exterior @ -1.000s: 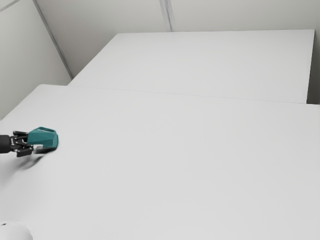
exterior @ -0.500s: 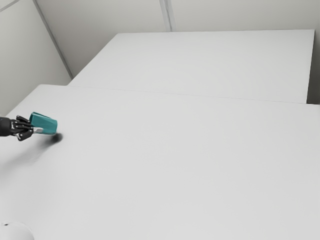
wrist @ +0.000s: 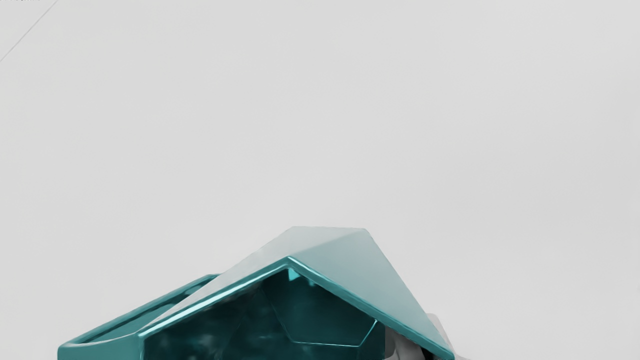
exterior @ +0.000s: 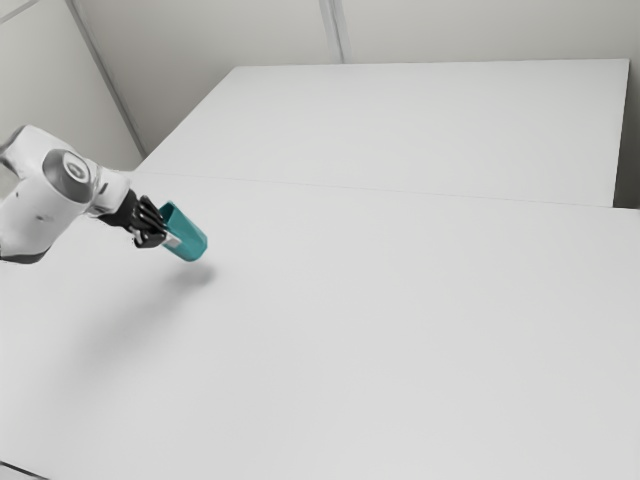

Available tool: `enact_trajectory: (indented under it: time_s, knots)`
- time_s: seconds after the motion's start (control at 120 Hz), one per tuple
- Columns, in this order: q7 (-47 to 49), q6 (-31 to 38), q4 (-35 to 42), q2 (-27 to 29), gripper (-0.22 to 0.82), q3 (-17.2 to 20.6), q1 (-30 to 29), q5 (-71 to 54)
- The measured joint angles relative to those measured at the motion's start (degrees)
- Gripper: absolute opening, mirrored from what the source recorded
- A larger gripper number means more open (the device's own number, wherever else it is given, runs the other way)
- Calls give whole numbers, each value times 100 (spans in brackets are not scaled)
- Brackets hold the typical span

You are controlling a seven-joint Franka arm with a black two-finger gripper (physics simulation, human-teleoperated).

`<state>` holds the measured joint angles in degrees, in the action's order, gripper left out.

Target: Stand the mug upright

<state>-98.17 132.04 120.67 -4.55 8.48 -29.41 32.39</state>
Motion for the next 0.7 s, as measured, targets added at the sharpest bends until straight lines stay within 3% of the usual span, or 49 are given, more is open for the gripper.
enact_trajectory:
  time_s: [0.1, 0.267, 0.4, 0.7]
  knots:
    - [1071, 20, -130, 6, -18, -271, 831, -1041]
    - [2843, -275, -112, 333, -18, -211, 1281, -2246]
    - [4054, -541, -73, 367, -18, -1006, 2368, -2631]
    - [6083, -973, -44, 321, -18, -910, 2738, -2870]
